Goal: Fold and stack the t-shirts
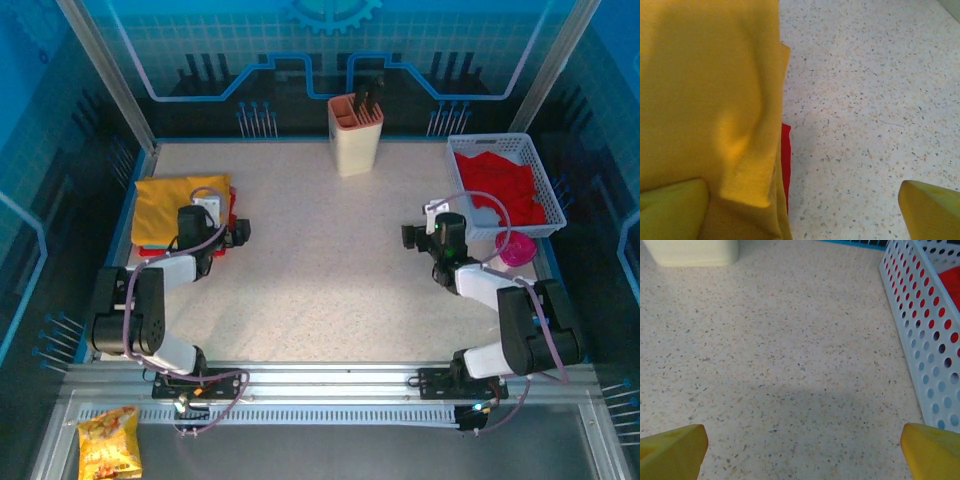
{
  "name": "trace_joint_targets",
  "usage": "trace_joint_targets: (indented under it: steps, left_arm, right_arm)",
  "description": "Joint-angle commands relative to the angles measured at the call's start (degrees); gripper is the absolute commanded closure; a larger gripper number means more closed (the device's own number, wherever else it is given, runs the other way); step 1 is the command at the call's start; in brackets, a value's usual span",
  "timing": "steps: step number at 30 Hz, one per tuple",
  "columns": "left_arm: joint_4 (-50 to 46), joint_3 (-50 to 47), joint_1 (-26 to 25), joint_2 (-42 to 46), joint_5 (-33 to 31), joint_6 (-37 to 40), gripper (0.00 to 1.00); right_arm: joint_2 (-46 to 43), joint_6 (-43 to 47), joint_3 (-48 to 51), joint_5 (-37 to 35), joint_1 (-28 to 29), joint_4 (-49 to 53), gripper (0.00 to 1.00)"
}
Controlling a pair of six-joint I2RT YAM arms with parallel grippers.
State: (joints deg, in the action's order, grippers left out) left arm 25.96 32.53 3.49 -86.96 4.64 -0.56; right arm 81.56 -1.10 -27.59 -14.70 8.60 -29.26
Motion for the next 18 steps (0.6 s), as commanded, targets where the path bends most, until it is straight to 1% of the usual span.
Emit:
trace_joint_targets:
  steps: [1,2,3,4,6,7,9,11,13,16,18]
  left_arm:
    - [15.35,-5.36,0.74,0.7,3.31,-1.13,0.02]
    - [19.45,-7.6,0.73,0.7,3.24,-1.13,0.02]
    - [22.92,-9.39,0.73,0.6,2.67,-1.24,0.01]
    - [25.81,-10.96,0.58,0.3,1.94,-1.29,0.01]
    - [35.23,-13.88,0.47,-3.07,0.65,-1.5,0.01]
    - [34.06,-14.58,0.32,-2.03,-0.27,-1.76,0.01]
    - [34.2,-14.22,-0.05,-2.37,-2.01,-1.9,0.01]
    - [30.22,-12.78,-0.23,-1.76,-5.04,-2.67,0.01]
    - [29.03,-11.94,-1.71,-1.9,-8.27,-2.01,0.01]
    - [28.72,-11.71,-2.34,-1.9,-9.16,-1.55,0.01]
    - [28.63,-11.7,-2.56,-1.89,-9.18,-1.17,0.01]
  right_arm:
    - [4.23,1.59,6.92,2.4,-2.39,-23.41,0.0]
    - [7.09,2.18,8.54,3.92,-2.54,-29.4,0.0]
    - [7.6,2.44,9.17,3.98,-2.56,-32.35,0.0]
    - [6.11,1.83,8.7,4.51,-2.83,-28.64,0.0]
    - [6.96,1.14,6.59,3.54,-3.26,-26.17,0.0]
    - [6.38,0.49,5.32,2.49,-3.34,-22.52,0.0]
    - [6.85,0.06,6.07,1.89,-3.61,-24.66,0.0]
    - [6.65,-0.47,6.2,0.53,-3.64,-24.39,0.0]
    - [6.59,-0.39,6.11,0.46,-3.53,-24.12,0.0]
    - [6.66,-0.17,6.14,0.5,-3.5,-24.5,0.0]
    - [6.68,0.68,5.67,2.52,-3.41,-23.43,0.0]
